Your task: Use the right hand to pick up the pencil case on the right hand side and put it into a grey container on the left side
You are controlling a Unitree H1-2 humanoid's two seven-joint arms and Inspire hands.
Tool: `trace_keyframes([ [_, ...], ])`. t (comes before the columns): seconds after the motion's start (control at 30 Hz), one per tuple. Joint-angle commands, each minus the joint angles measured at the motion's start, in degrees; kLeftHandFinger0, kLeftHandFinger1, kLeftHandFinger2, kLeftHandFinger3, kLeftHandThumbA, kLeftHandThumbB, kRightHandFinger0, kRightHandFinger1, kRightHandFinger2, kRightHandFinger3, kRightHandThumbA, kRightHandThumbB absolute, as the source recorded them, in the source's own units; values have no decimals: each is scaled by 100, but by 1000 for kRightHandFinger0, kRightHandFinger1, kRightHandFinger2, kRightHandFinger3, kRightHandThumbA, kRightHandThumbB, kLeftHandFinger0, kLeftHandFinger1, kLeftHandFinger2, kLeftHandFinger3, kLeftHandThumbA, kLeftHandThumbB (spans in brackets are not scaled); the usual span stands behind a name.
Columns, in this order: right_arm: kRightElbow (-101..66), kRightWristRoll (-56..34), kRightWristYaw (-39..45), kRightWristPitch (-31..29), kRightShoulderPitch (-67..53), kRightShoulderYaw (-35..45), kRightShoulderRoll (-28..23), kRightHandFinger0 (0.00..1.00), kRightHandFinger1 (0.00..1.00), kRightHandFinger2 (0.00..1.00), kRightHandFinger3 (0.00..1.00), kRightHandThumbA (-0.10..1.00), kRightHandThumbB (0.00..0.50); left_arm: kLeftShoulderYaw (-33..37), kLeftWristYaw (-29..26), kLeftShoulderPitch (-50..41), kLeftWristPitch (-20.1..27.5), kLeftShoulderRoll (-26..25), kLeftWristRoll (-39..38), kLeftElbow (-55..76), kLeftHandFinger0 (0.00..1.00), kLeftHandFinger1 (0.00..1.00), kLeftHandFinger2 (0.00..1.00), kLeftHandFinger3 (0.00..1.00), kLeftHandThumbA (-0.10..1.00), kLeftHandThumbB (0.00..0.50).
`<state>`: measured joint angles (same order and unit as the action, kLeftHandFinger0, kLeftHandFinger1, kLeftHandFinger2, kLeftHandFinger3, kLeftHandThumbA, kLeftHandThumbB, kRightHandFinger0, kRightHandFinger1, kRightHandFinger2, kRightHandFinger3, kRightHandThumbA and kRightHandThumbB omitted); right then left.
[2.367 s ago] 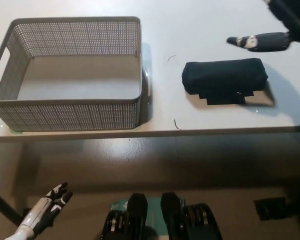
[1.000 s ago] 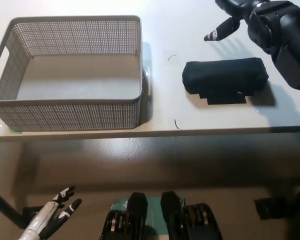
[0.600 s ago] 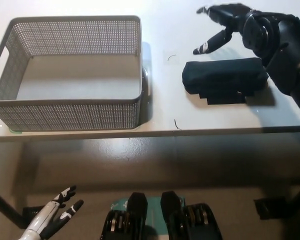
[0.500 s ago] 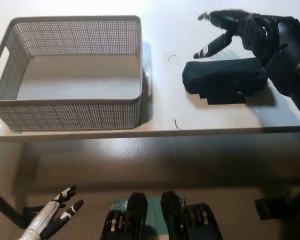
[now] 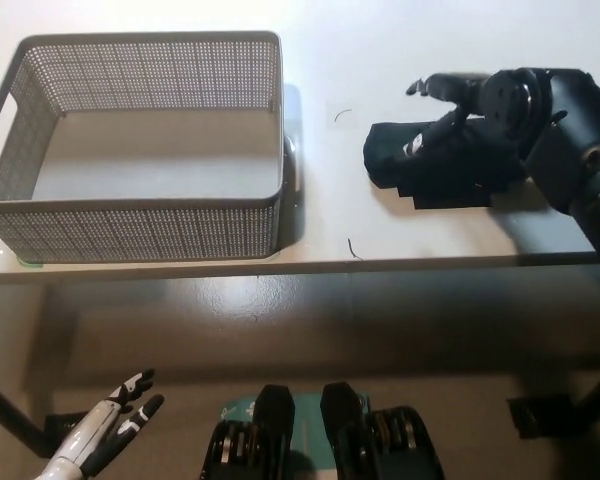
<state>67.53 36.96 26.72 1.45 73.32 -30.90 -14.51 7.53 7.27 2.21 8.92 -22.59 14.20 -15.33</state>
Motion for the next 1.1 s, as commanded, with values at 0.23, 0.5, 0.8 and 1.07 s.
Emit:
trace_keyframes([
  [0.23, 728, 16, -685, -405, -183, -89, 319, 1000, 1000, 1000, 1000, 857, 500, -88, 69, 127, 498, -103, -161, 35, 1000, 1000, 1000, 1000, 1000, 312],
  [0.5, 1230, -40, -1060, -386, -636, -124, 657, 1000, 1000, 1000, 1000, 865, 500, -109, 127, 128, 597, -95, -279, 63, 1000, 1000, 1000, 1000, 1000, 327],
  [0.8, 1409, -64, -1357, -408, -1063, -131, 747, 1000, 1000, 1000, 1000, 786, 500, -156, 186, 180, 700, -110, -376, 30, 1000, 1000, 1000, 1000, 1000, 334],
  [1.07, 1420, 147, -2478, -521, -1241, -323, 639, 1000, 1000, 1000, 1000, 525, 500, -159, 205, 201, 880, -97, -430, -47, 1000, 1000, 1000, 1000, 991, 320],
])
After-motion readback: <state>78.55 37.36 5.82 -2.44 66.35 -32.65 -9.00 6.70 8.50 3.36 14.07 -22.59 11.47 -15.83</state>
